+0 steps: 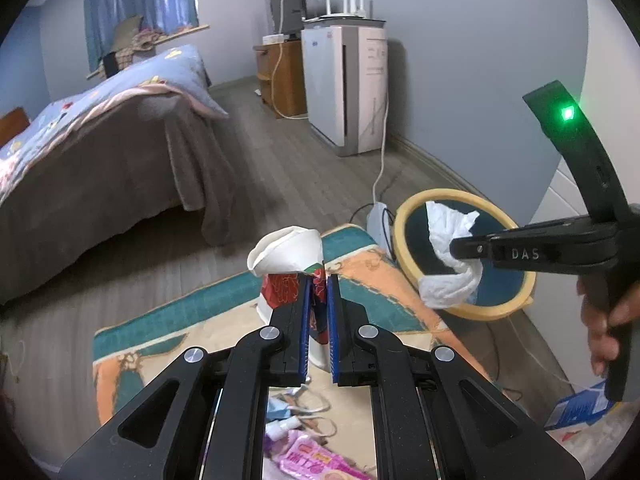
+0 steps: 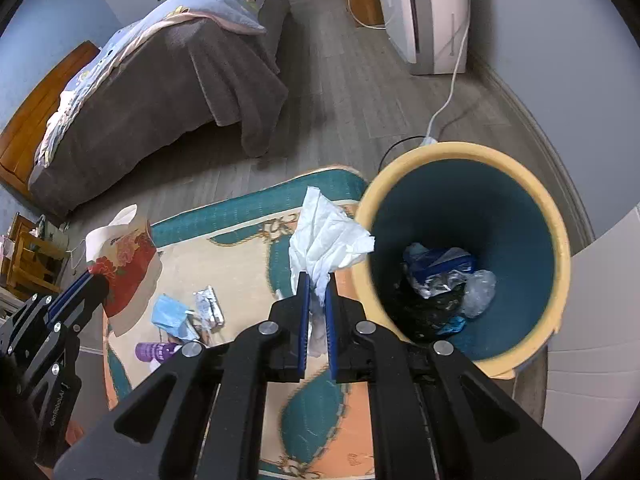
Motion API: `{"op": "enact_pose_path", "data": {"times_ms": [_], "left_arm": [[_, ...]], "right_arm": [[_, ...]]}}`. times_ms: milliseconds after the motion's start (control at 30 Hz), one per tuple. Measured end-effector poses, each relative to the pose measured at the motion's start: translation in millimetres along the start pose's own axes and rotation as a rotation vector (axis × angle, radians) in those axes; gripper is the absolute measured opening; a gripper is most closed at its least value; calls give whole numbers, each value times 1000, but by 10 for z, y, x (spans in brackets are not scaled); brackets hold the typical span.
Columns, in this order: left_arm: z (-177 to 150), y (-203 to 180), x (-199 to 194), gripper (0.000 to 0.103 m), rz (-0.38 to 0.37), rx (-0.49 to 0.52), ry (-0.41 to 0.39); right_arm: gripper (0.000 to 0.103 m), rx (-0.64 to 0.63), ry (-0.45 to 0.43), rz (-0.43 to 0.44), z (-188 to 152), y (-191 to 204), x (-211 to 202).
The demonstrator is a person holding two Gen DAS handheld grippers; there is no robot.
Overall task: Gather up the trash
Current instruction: 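Carry the tissue and cup over the bin and open both grippers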
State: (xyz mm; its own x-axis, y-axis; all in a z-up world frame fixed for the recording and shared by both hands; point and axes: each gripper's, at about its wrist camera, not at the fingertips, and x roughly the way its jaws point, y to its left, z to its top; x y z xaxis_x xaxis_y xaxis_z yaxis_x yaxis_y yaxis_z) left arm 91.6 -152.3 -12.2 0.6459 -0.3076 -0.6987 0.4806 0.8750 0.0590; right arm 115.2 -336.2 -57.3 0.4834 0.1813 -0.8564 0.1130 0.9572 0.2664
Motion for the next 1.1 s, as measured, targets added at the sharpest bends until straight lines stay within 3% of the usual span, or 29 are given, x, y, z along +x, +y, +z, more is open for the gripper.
{"op": "enact_pose_path", "data": {"times_ms": [500,867,1100], "left_arm": [[136,-490,121,9,-93,42,-24],[197,-946,368,9,-270,40,-4],[201,-1270,595,9,-305,103,17]], "right_arm": [[7,41,-27,-63,2,-486,-99],[7,174,-32,-100,5,-1081,-116],[7,226,-41,-120,-29,-1301,-165]]}}
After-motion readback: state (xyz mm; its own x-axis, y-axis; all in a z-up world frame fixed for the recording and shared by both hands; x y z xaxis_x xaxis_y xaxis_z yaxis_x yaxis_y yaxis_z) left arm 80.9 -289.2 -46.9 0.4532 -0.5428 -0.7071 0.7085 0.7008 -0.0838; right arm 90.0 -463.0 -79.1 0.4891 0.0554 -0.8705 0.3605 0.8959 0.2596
